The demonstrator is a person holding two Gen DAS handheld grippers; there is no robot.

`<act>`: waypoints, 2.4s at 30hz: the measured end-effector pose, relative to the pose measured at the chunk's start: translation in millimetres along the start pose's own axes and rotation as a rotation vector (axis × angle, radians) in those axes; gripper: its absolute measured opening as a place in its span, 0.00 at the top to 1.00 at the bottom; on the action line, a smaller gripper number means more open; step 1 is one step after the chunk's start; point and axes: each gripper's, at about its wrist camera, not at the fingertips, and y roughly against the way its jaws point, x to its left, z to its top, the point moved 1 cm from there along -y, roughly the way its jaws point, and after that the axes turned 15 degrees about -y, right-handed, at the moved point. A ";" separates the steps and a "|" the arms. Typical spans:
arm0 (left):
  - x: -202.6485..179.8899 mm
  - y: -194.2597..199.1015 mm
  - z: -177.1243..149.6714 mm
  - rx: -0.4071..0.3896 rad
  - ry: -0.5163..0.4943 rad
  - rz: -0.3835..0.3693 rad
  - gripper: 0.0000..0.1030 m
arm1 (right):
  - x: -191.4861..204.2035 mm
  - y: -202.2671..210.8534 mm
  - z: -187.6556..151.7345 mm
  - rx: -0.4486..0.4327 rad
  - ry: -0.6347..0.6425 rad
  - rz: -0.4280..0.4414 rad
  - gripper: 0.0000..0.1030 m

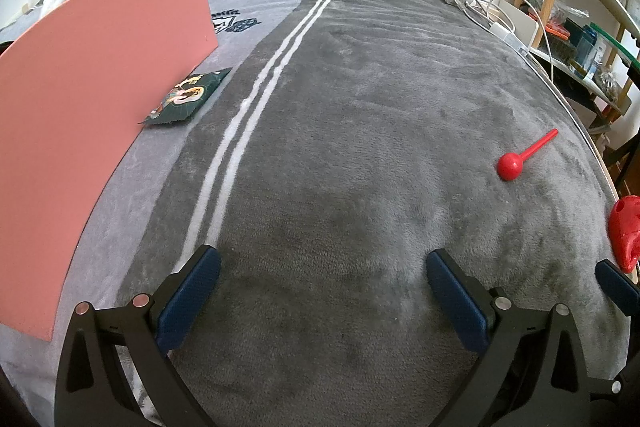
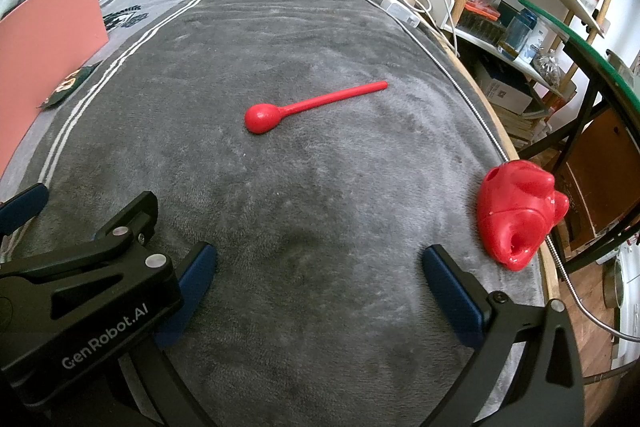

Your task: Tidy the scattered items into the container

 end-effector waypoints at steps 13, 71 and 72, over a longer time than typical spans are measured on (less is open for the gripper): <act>0.1 0.0 0.1 0.000 0.000 0.000 0.00 | -0.4 -0.5 -0.3 0.000 -0.001 0.001 0.01; 2.0 0.7 0.8 0.003 0.000 0.002 0.00 | 0.1 -6.2 -2.4 0.002 -0.001 0.002 0.01; 2.0 0.5 1.1 0.003 0.000 0.002 0.00 | 0.3 -6.2 -2.2 0.003 -0.001 0.001 0.01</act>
